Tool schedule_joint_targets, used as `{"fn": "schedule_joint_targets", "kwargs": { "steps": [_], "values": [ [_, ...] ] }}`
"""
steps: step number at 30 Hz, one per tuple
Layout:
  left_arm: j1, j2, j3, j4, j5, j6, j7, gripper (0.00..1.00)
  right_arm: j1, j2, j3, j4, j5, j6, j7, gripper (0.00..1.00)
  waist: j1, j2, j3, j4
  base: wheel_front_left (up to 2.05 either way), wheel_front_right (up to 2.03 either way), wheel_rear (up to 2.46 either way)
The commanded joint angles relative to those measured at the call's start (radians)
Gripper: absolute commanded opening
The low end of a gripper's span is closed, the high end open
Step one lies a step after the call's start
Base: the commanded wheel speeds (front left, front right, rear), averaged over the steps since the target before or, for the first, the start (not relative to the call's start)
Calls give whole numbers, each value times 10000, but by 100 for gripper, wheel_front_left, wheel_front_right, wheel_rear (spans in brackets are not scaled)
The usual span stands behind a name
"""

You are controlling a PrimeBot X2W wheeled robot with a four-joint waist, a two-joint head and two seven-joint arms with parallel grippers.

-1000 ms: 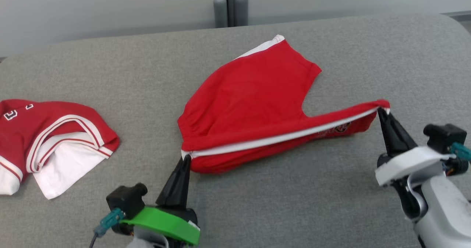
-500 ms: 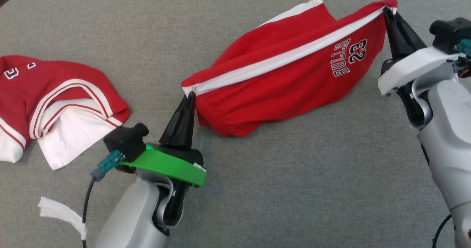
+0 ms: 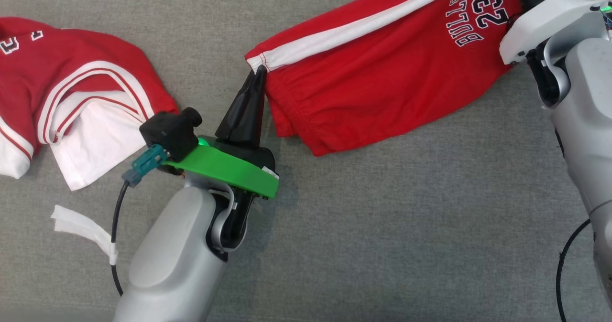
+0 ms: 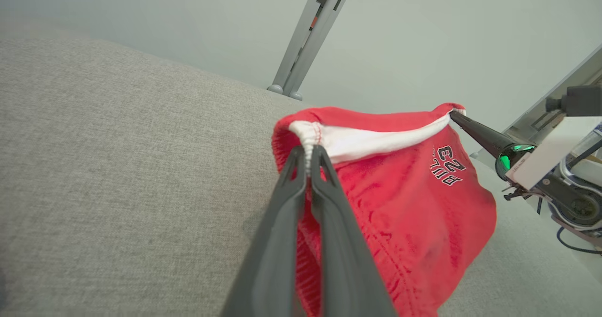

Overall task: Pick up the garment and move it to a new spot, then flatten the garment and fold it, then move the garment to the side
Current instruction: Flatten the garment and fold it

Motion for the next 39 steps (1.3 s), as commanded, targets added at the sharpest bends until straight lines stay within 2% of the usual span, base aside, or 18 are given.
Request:
{"fn": "schedule_joint_targets", "kwargs": {
  "steps": [1,2,3,4,5,15,23,31,32,33,34,39],
  "values": [
    [-214,-39,-32,56,-109,30,-7,0,-183,-2,-25,180,-96,-18,-90,6,0,0,168,128,0,0,0],
    [-240,-44,-34,83,-110,30,-7,0,-260,18,-82,277,-100,-18,-119,29,0,0,185,132,0,0,0],
    [-255,-53,-28,125,-118,28,-7,18,-332,34,-121,364,-162,-18,-143,100,0,0,198,138,0,0,0],
    [-249,-59,2,148,-143,30,-7,43,-358,55,-141,425,-188,-18,-161,100,0,0,199,143,0,0,0],
    [-245,-64,31,190,-135,30,-7,100,-376,73,-160,477,-243,-18,-193,100,0,0,189,150,0,0,0],
    [521,-144,797,168,513,28,-7,100,505,-92,-377,115,-254,-18,-226,100,0,0,-261,125,0,0,0],
    [1073,-175,1149,30,891,28,-7,100,1123,-240,-77,860,139,-18,-225,100,0,0,-389,173,0,0,0],
    [1016,-186,1168,-15,1080,28,-7,100,1188,-126,140,1843,509,-18,371,100,0,0,-206,252,0,0,0],
    [1014,-187,1176,-14,1081,28,-7,100,1266,-71,200,1946,610,-17,436,94,0,0,-211,251,0,0,0],
    [1027,-188,1205,-18,1056,28,-7,100,1334,-32,232,1989,720,-14,445,49,0,0,-222,245,0,0,0],
    [1038,-187,1221,-12,1114,28,-7,100,1400,-10,243,1991,830,-14,380,0,0,0,-241,232,0,0,0],
    [1264,-184,1347,62,1257,28,-7,100,1696,-100,156,1831,1354,-20,22,0,0,0,-524,90,0,0,0]
  ]
}}
